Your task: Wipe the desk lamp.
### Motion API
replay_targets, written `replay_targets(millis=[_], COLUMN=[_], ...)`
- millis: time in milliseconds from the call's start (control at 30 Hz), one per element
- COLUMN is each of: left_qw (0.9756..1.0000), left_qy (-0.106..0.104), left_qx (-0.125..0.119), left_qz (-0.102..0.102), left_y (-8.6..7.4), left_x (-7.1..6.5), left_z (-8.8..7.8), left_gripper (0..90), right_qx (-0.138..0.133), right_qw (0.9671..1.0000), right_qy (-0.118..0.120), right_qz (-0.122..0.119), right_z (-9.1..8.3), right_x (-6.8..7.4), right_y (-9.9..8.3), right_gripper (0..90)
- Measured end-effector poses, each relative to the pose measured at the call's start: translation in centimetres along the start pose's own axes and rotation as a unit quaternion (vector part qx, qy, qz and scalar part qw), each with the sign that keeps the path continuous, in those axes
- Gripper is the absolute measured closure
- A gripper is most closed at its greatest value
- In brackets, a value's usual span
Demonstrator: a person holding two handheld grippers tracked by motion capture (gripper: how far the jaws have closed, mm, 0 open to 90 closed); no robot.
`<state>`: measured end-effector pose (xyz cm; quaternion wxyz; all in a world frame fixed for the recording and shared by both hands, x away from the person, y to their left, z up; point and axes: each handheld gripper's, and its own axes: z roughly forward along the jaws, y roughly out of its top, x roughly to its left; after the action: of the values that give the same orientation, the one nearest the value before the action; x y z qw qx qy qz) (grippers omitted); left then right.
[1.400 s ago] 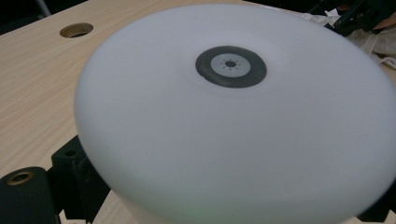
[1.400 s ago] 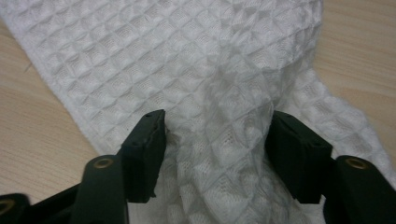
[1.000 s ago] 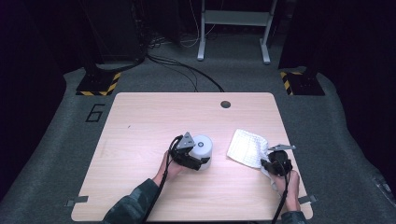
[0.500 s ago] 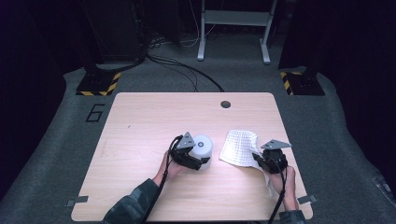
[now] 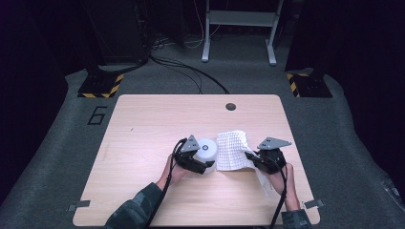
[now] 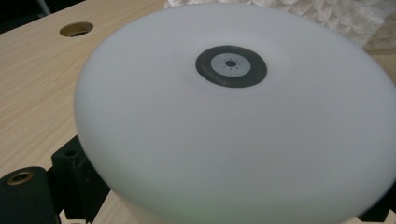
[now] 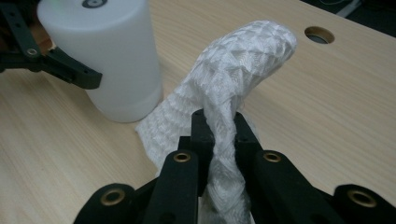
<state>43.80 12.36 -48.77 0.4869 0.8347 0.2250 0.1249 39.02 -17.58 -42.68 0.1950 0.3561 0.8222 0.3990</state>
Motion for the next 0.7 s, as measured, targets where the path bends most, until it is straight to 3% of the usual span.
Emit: replay_targets(millis=[700], left_qw=[1.0000], left_qy=[-0.001], left_qx=[0.000], left_qz=[0.000], left_y=[0.0], left_x=[0.0], left_z=[0.0], left_gripper=[8.6], right_qx=[-0.037], right_qw=[0.9960], right_qy=[0.074], right_qz=[-0.033], right_z=[1.1], right_x=[2.1], right_y=[4.0], right_gripper=[83.2])
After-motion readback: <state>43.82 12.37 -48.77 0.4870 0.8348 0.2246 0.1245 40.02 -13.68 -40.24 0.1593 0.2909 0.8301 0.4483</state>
